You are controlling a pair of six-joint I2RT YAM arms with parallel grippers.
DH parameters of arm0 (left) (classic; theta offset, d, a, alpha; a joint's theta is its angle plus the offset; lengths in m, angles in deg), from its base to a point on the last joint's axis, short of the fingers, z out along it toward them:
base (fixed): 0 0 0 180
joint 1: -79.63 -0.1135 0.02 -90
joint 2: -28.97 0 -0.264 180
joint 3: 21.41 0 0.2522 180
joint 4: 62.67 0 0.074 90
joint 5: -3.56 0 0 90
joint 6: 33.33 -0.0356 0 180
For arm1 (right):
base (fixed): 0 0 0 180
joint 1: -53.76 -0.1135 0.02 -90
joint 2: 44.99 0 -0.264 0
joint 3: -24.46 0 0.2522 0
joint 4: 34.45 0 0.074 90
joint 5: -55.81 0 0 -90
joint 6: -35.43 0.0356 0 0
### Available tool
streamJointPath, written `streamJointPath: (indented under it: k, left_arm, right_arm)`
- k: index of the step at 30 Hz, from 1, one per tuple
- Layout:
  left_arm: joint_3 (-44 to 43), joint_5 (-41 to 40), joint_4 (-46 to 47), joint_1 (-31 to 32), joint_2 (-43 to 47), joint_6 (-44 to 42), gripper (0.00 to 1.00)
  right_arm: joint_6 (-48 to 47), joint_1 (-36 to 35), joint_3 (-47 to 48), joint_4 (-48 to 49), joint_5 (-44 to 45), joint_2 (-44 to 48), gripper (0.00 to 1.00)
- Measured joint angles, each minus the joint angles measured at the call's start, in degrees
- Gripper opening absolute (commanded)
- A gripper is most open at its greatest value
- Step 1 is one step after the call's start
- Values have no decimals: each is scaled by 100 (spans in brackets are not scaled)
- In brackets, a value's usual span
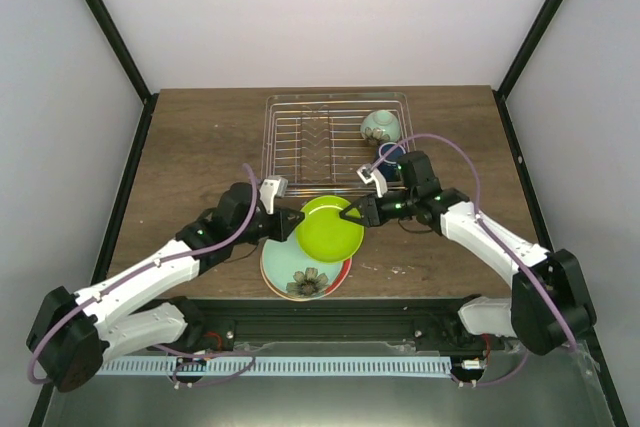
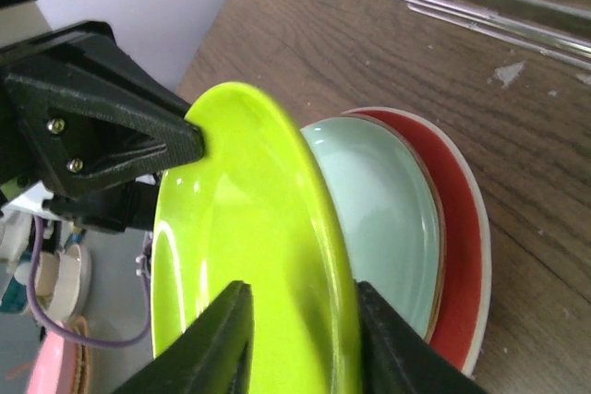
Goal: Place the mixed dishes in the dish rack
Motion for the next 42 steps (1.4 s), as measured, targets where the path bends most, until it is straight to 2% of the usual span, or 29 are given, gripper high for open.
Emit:
streamJointPath:
  k: [2,5,6,8,12,15,17,23,30,38,42]
  left_arm:
    - [-7,20,4,-26,-76,-24,0]
    - [-42,50,7,-52,-144,-66,0]
    - [-42,50,-2,-55,-155,-105,5]
    - [-42,44,-4,-59,-166,-144,22]
    - [-79,-44,2,-81,-179,-120,61]
    - [-184,-149,-39,-96,-146,-105,81]
    - [-280,-249,-151,-101,-61,-101,99]
    - [-673,-645,-726,-144,415,-190,100]
    - [-824,-1244,-1449,-175,1021,-345,100]
    - [-527,-1733,-2006,-186,988,-472,100]
    - [-339,-1790,-2096,-258,973,-496,100]
  right_arm:
    - [-26,-2,0,28,46,-57,9]
    - [-48,33,0,13,168,-105,2]
    - [-15,42,7,9,184,-105,1]
    - [-33,46,26,-13,208,-105,1]
    - [-212,-24,160,-120,308,-122,1]
    - [-389,-52,417,-229,498,-219,1]
    - [-533,-52,695,-302,693,-334,1]
    - [-1143,-44,1794,-385,1460,-874,1]
    - [-2092,-28,3405,-22,2295,-2031,1]
    - [-3423,-13,5259,590,3241,-3580,1]
    - [-4306,4,5464,1143,3440,-4013,1]
